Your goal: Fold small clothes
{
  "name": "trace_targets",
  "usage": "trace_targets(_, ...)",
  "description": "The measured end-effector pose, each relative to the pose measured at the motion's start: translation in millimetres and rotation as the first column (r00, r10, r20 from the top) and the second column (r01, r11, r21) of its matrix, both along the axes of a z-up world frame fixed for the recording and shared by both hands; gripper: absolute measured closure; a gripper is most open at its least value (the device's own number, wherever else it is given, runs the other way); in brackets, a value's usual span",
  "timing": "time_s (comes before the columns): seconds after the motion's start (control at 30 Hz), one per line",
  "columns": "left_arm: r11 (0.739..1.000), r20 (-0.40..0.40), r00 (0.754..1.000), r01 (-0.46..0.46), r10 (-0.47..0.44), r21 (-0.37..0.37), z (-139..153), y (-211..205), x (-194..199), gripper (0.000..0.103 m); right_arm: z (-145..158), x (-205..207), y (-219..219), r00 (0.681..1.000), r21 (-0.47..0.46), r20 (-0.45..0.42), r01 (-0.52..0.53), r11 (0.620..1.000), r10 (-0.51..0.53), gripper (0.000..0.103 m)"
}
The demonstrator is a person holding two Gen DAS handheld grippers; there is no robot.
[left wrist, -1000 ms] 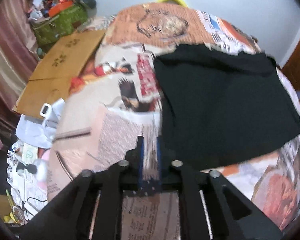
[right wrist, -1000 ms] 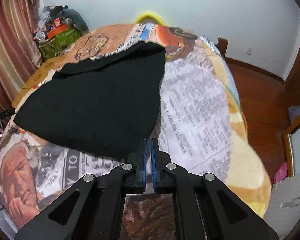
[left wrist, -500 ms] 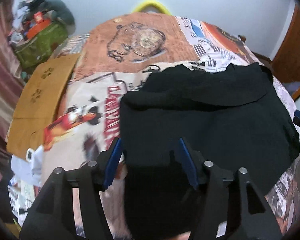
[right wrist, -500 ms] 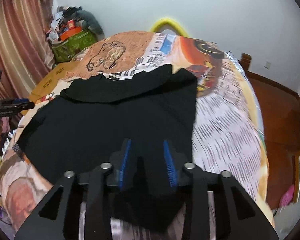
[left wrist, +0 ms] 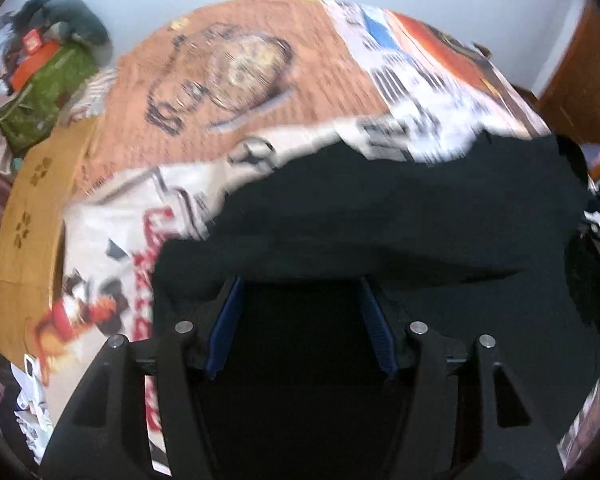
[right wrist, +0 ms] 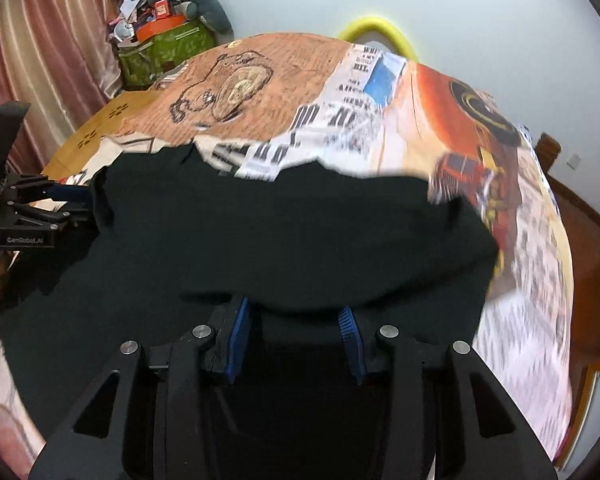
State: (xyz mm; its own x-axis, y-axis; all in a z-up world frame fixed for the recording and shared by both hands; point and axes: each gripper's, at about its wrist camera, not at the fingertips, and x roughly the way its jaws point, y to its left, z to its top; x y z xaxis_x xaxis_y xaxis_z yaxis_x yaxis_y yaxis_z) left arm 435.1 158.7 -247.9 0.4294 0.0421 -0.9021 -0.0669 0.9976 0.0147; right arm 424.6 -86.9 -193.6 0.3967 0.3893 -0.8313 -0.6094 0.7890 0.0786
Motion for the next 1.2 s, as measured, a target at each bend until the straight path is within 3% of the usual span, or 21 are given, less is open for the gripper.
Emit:
trace_targets(0.07, 0.996, 0.054, 0.995, -0.087, 0.086, 0.022, 12, 18, 10, 0.044, 5, 12, 2, 0.999, -0.006, 0.043, 0.027, 1.0, -0.027, 0.066)
trace_targets(0.13, 0.987, 0.085, 0.983, -0.161, 0.161, -0.003, 23, 38, 16, 0.044, 15, 24, -5, 0.992, 0.021, 0.091, 0.081, 0.996, -0.083, 0.066)
trace_targets(0.2, 0.978, 0.102, 0.973, -0.203, 0.208, -0.055, 32, 60, 14, 0.044, 27, 30, -18, 0.981, 0.068, 0.114, 0.15, 0.986, -0.157, 0.066)
trace_targets(0.33, 0.969, 0.107, 0.963, -0.242, 0.247, -0.05, 37, 85, 2, 0.044, 43, 26, -46, 0.969, 0.117, 0.131, 0.193, 0.974, -0.207, 0.06)
trace_targets(0.47, 0.96, 0.064, 0.959, -0.273, 0.277, -0.065, 24, 103, -11, 0.043, 42, 18, -66, 0.967, 0.1, 0.117, 0.216, 0.971, -0.227, 0.055)
trace_targets(0.6, 0.948, -0.011, 0.957, -0.289, 0.29, -0.132, -2, 115, -13, 0.043, 25, 22, -74, 0.972, 0.07, 0.056, 0.224, 0.972, -0.228, 0.051)
trace_targets(0.73, 0.938, -0.069, 0.961, -0.277, 0.268, -0.208, -25, 110, -3, 0.043, 6, 24, -73, 0.974, 0.028, 0.009, 0.228, 0.973, -0.228, 0.05)
trace_targets(0.87, 0.929, -0.105, 0.956, -0.291, 0.273, -0.228, -43, 100, 12, 0.043, -5, 25, -73, 0.97, 0.036, 0.002, 0.244, 0.969, -0.244, 0.049)
trace_targets(0.93, 0.918, -0.12, 0.953, -0.301, 0.278, -0.259, -51, 98, 16, 0.063, -6, 26, -70, 0.969, 0.042, 0.009, 0.248, 0.968, -0.249, 0.047)
trace_targets(0.97, 0.918, -0.116, 0.952, -0.303, 0.282, -0.255, -52, 96, 17, 0.082, -7, 26, -69, 0.969, 0.042, 0.011, 0.248, 0.968, -0.249, 0.047)
trace_targets(1.0, 0.924, -0.105, 0.956, -0.293, 0.276, -0.247, -51, 94, 18, 0.096, -7, 26, -67, 0.969, 0.041, 0.018, 0.246, 0.968, -0.246, 0.046)
trace_targets(1.03, 0.929, -0.092, 0.959, -0.284, 0.269, -0.237, -48, 91, 18, 0.098, -7, 25, -67, 0.97, 0.043, 0.023, 0.243, 0.969, -0.244, 0.046)
trace_targets(1.1, 0.952, -0.02, 0.962, -0.273, 0.272, -0.137, -35, 85, 15, 0.099, -7, 25, -67, 0.97, 0.046, 0.028, 0.239, 0.97, -0.24, 0.047)
trace_targets(1.2, 0.956, 0.117, 0.949, -0.285, 0.292, -0.076, -7, 89, 4, 0.099, -7, 26, -71, 0.97, 0.065, 0.022, 0.241, 0.968, -0.243, 0.049)
